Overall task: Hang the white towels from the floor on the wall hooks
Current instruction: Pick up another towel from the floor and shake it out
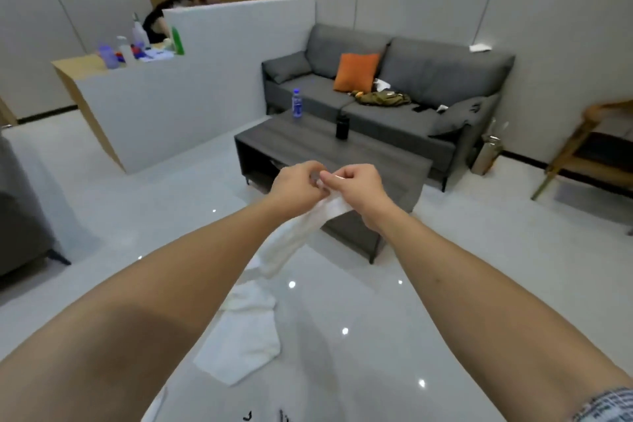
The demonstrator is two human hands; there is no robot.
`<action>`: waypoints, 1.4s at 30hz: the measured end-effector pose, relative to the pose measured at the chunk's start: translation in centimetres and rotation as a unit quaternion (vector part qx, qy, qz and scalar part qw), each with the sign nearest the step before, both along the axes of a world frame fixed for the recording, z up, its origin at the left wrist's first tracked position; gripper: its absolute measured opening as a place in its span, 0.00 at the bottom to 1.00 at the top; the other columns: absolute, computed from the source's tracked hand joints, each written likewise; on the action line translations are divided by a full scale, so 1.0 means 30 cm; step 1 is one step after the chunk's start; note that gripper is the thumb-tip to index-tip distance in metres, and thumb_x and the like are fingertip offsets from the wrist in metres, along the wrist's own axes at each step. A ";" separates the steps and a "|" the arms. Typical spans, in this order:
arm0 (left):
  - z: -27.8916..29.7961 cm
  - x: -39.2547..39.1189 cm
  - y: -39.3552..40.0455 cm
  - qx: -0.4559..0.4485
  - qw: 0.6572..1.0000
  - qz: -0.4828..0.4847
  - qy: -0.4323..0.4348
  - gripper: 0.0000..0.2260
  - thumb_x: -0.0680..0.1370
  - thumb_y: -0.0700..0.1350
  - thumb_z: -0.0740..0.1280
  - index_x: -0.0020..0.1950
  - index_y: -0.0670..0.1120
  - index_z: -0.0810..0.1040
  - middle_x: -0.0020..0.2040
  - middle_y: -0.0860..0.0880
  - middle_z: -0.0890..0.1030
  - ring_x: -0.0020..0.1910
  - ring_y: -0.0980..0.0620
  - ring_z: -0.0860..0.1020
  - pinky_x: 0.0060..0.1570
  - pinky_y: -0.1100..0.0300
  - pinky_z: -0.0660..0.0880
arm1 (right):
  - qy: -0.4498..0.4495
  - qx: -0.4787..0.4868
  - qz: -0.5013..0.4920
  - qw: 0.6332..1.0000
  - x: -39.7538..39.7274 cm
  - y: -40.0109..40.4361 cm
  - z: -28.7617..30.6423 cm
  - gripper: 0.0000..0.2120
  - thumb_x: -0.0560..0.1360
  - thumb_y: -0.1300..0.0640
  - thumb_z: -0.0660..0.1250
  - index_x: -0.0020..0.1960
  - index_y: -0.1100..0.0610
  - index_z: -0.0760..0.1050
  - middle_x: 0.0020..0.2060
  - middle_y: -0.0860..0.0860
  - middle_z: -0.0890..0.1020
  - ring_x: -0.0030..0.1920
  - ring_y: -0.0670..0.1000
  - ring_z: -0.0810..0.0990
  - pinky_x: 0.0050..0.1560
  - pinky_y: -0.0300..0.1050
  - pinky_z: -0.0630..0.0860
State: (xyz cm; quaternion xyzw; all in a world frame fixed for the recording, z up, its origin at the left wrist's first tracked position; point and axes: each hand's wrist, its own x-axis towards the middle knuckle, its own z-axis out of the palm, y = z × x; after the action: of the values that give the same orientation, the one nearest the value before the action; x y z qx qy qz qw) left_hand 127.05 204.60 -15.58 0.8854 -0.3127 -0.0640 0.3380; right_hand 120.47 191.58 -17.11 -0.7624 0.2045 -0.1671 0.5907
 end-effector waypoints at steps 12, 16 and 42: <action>0.011 0.117 -0.880 -0.085 0.985 -0.148 0.013 0.07 0.77 0.48 0.63 0.40 0.54 0.77 0.37 0.52 0.79 0.39 0.53 0.77 0.33 0.60 0.70 | 0.082 -0.010 -0.146 0.986 -0.113 -0.775 0.030 0.05 0.71 0.53 0.76 0.43 0.50 0.81 0.42 0.48 0.83 0.44 0.49 0.82 0.39 0.44 0.81; 0.061 0.249 -1.161 -0.098 0.976 -0.192 0.014 0.05 0.77 0.45 0.64 0.45 0.55 0.77 0.41 0.54 0.79 0.42 0.54 0.76 0.35 0.60 0.71 | 0.054 0.025 -0.221 0.973 -0.012 -1.003 0.067 0.05 0.79 0.56 0.67 0.48 0.55 0.81 0.46 0.54 0.85 0.43 0.51 0.85 0.46 0.47 0.84; 0.186 0.929 -2.432 -0.167 0.983 -0.076 -0.028 0.17 0.81 0.51 0.61 0.32 0.52 0.65 0.32 0.53 0.71 0.34 0.54 0.69 0.32 0.56 0.61 | 0.050 -0.013 -0.133 0.990 0.616 -2.372 0.167 0.18 0.64 0.53 0.81 0.43 0.62 0.77 0.39 0.58 0.84 0.37 0.56 0.83 0.41 0.53 0.82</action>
State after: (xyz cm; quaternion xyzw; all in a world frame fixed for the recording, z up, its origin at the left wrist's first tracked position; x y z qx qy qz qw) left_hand 154.92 131.65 -10.00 0.7914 -0.3950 -0.0116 0.4663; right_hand 138.94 120.41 -12.10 -0.7437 0.3314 -0.2083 0.5420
